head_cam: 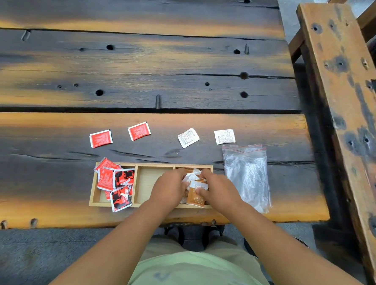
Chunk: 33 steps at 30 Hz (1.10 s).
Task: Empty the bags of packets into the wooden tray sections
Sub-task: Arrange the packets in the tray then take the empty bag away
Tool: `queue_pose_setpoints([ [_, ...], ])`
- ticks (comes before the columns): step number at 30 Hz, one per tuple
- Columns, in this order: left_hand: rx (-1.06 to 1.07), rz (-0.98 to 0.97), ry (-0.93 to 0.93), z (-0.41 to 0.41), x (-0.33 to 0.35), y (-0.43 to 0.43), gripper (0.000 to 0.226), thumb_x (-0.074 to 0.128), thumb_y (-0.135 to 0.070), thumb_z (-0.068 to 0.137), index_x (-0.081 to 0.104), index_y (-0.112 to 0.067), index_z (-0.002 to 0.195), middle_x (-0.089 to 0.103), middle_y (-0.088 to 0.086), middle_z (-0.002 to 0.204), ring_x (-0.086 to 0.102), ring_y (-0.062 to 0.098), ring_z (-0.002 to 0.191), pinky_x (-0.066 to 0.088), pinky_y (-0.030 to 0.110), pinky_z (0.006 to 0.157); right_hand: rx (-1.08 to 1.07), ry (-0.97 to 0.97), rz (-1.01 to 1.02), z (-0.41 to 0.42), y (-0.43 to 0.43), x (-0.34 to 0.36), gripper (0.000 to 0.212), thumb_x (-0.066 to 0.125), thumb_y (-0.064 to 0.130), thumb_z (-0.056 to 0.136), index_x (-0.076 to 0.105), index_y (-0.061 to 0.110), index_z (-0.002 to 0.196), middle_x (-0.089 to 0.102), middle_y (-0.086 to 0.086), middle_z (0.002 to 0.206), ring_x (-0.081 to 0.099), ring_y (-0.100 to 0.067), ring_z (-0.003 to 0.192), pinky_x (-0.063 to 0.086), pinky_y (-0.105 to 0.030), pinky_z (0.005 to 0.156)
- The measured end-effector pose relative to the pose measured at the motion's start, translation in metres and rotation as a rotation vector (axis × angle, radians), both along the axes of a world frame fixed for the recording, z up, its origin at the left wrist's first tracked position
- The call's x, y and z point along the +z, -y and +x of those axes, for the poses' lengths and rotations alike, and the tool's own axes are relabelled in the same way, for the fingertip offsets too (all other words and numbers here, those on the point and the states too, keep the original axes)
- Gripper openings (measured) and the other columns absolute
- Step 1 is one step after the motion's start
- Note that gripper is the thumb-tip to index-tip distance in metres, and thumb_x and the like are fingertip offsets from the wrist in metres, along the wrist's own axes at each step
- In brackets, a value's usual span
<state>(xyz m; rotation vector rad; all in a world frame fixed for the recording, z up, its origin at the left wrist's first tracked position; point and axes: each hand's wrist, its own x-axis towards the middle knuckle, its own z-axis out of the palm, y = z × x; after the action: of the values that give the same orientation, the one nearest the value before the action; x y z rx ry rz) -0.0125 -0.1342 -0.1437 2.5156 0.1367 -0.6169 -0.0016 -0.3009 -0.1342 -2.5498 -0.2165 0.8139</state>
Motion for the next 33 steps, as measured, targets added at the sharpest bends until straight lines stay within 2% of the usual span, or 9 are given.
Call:
queue_pose_setpoints([
  [4, -0.019, 0.08, 0.027, -0.001, -0.002, 0.002, 0.02, 0.063, -0.03, 0.094, 0.045, -0.022, 0.098, 0.065, 0.004, 0.087, 0.06, 0.026, 0.076, 0.05, 0.039, 0.064, 0.066, 0.151, 0.001, -0.01, 0.004, -0.01, 0.036, 0.063, 0.036, 0.093, 0.046, 0.024, 0.121, 0.061, 0.003, 0.119, 0.065, -0.026, 0.099, 0.053, -0.042, 0.075],
  [8, 0.011, 0.128, 0.05, -0.005, -0.002, 0.008, 0.023, 0.062, -0.031, 0.094, 0.041, -0.021, 0.099, 0.065, 0.005, 0.087, 0.059, 0.028, 0.073, 0.049, 0.039, 0.063, 0.089, 0.214, -0.025, -0.016, 0.006, -0.017, 0.042, 0.063, 0.038, 0.093, 0.043, 0.022, 0.127, 0.048, 0.002, 0.125, 0.065, -0.028, 0.089, 0.055, -0.043, 0.067],
  [11, 0.091, 0.106, 0.032, -0.008, 0.004, 0.01, 0.025, 0.064, -0.03, 0.093, 0.04, -0.023, 0.097, 0.063, 0.004, 0.086, 0.057, 0.026, 0.074, 0.044, 0.037, 0.061, 0.075, 0.227, 0.01, -0.014, 0.003, -0.015, 0.042, 0.066, 0.037, 0.091, 0.043, 0.021, 0.123, 0.044, 0.001, 0.125, 0.063, -0.029, 0.082, 0.055, -0.043, 0.065],
  [16, 0.377, -0.147, -0.021, -0.019, 0.014, 0.016, 0.034, 0.074, -0.029, 0.085, 0.046, -0.019, 0.103, 0.061, -0.002, 0.078, 0.06, 0.019, 0.073, 0.046, 0.034, 0.064, 0.084, 0.185, 0.103, -0.006, 0.01, -0.006, 0.038, 0.067, 0.031, 0.091, 0.044, 0.022, 0.119, 0.046, 0.0, 0.122, 0.062, -0.03, 0.089, 0.052, -0.043, 0.069],
  [20, 0.498, -0.236, 0.012, -0.033, 0.021, 0.019, 0.036, 0.074, -0.032, 0.086, 0.05, -0.022, 0.111, 0.062, -0.001, 0.081, 0.06, 0.015, 0.074, 0.04, 0.026, 0.06, 0.111, 0.195, 0.191, 0.002, 0.013, 0.005, 0.032, 0.065, 0.029, 0.092, 0.047, 0.023, 0.117, 0.049, 0.002, 0.119, 0.061, -0.025, 0.094, 0.052, -0.043, 0.076],
  [24, 0.589, -0.284, 0.049, -0.05, 0.022, 0.008, 0.027, 0.073, -0.032, 0.086, 0.055, -0.025, 0.104, 0.066, 0.003, 0.083, 0.06, 0.012, 0.069, 0.042, 0.024, 0.062, 0.143, 0.122, 0.293, 0.004, -0.003, 0.014, 0.025, 0.067, 0.031, 0.09, 0.053, 0.026, 0.11, 0.057, 0.009, 0.11, 0.057, -0.013, 0.094, 0.05, -0.036, 0.08],
  [27, 0.602, -0.27, 0.066, -0.058, 0.022, -0.013, 0.018, 0.071, -0.026, 0.088, 0.059, -0.024, 0.101, 0.066, 0.002, 0.085, 0.059, 0.011, 0.068, 0.042, 0.023, 0.062, 0.207, 0.105, 0.319, -0.001, -0.022, 0.014, 0.02, 0.068, 0.032, 0.088, 0.057, 0.026, 0.104, 0.059, 0.012, 0.098, 0.053, -0.008, 0.085, 0.044, -0.031, 0.075],
  [29, 0.606, -0.249, 0.093, -0.059, 0.025, -0.031, 0.016, 0.071, -0.023, 0.088, 0.061, -0.024, 0.1, 0.065, -0.001, 0.085, 0.057, 0.01, 0.067, 0.043, 0.023, 0.062, 0.245, 0.105, 0.318, -0.006, -0.036, 0.014, 0.023, 0.069, 0.033, 0.088, 0.058, 0.025, 0.106, 0.061, 0.011, 0.097, 0.053, -0.008, 0.084, 0.042, -0.03, 0.074],
  [33, 0.494, -0.316, 0.108, -0.063, 0.032, -0.072, 0.036, 0.077, -0.02, 0.083, 0.058, -0.027, 0.113, 0.059, -0.002, 0.097, 0.053, 0.01, 0.072, 0.048, 0.026, 0.073, 0.286, 0.072, 0.283, -0.016, -0.073, 0.015, 0.027, 0.069, 0.033, 0.088, 0.057, 0.025, 0.111, 0.061, 0.008, 0.103, 0.054, -0.01, 0.087, 0.045, -0.03, 0.075],
])
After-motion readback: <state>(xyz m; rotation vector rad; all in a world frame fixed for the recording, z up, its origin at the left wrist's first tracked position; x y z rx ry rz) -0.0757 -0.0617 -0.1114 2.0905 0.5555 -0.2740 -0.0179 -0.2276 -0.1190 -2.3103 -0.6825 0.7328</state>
